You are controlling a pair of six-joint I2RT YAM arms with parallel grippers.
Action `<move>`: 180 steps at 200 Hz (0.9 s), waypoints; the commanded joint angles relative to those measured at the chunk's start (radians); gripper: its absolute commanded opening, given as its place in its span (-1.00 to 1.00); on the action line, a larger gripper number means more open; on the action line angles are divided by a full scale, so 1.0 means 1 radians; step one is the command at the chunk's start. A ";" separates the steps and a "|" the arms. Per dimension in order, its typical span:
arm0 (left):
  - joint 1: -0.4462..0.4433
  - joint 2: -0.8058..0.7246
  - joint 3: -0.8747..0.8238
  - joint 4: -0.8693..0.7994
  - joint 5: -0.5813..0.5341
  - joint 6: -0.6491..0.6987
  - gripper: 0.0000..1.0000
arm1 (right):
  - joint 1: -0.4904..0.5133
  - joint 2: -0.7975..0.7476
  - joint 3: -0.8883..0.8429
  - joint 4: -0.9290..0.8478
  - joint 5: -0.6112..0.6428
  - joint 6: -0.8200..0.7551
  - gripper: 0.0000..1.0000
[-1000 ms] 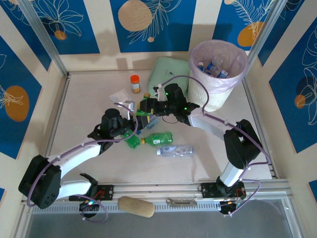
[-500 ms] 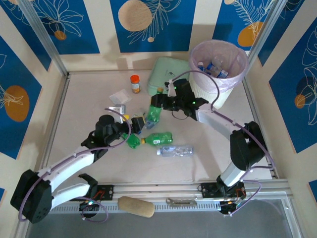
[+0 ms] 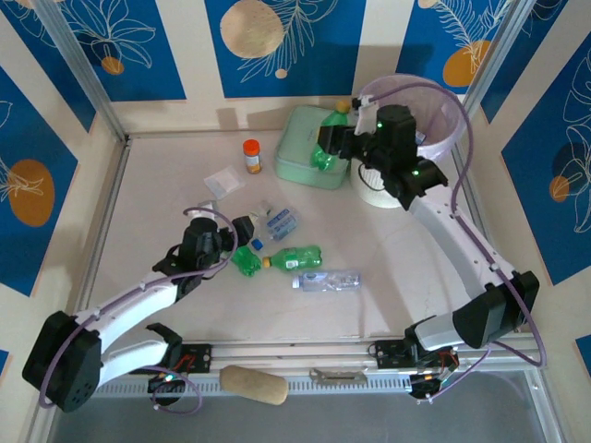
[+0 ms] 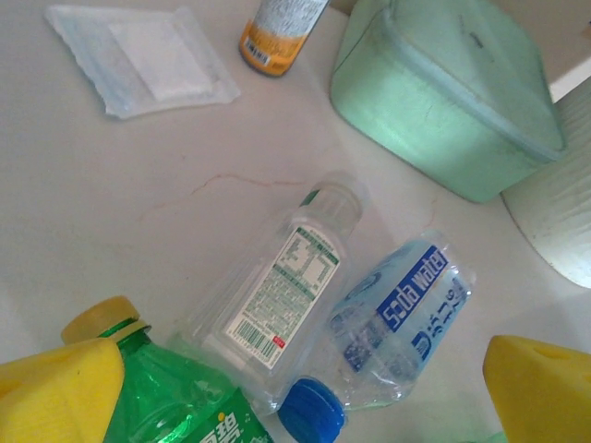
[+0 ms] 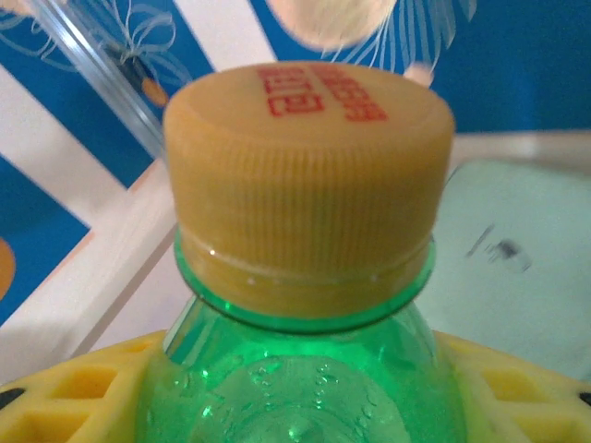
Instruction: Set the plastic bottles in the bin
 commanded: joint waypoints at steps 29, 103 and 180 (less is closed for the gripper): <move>0.012 0.058 0.013 0.033 0.058 -0.035 0.99 | -0.101 -0.043 0.100 0.021 0.145 -0.156 0.14; 0.014 0.044 0.002 0.012 0.078 -0.028 0.99 | -0.335 0.036 0.152 0.107 0.221 -0.117 0.14; 0.015 0.030 0.004 -0.001 0.088 -0.029 0.99 | -0.411 0.243 0.268 -0.053 0.068 0.021 0.15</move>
